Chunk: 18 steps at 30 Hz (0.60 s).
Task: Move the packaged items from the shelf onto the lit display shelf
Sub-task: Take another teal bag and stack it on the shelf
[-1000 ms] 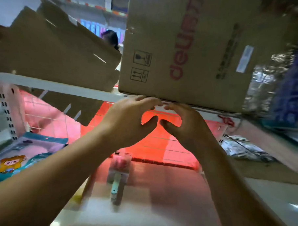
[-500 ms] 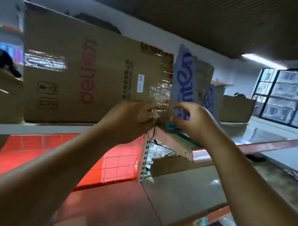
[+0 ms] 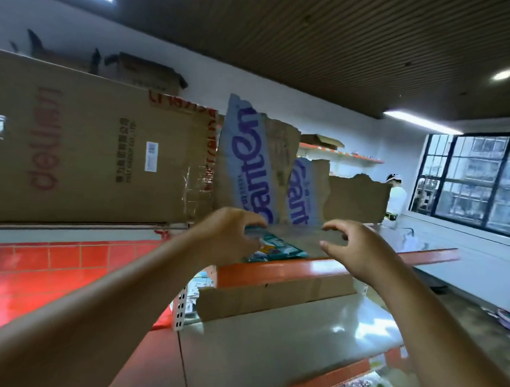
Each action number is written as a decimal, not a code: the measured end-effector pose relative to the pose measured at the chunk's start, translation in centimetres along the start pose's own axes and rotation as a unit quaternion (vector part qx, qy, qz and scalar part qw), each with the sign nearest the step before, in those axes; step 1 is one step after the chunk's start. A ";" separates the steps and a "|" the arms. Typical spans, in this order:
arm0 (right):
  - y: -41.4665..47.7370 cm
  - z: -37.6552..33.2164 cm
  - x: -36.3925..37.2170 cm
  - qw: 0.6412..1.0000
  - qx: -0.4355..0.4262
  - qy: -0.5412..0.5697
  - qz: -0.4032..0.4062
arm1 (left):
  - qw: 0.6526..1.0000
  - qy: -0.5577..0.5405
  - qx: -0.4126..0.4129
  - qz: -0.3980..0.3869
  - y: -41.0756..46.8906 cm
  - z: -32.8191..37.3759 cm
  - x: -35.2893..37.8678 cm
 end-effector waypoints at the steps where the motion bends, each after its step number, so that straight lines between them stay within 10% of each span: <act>1: 0.5 0.9 0.1 1.000 0.005 -0.002 -0.010 | 1.000 0.002 -0.014 -0.005 0.4 0.3 0.6; 18: 9.3 0.9 8.9 0.980 0.080 -0.009 -0.181 | 0.991 0.009 -0.129 -0.028 3.1 -5.6 4.7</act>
Point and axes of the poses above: each hand's wrist, its own y-axis towards the middle knuckle, its own x-axis out of the palm, z = x × y, the point moved 2 cm from there along y, towards the middle knuckle, and after that the axes turned 14 degrees about x, right-handed, at the moved point
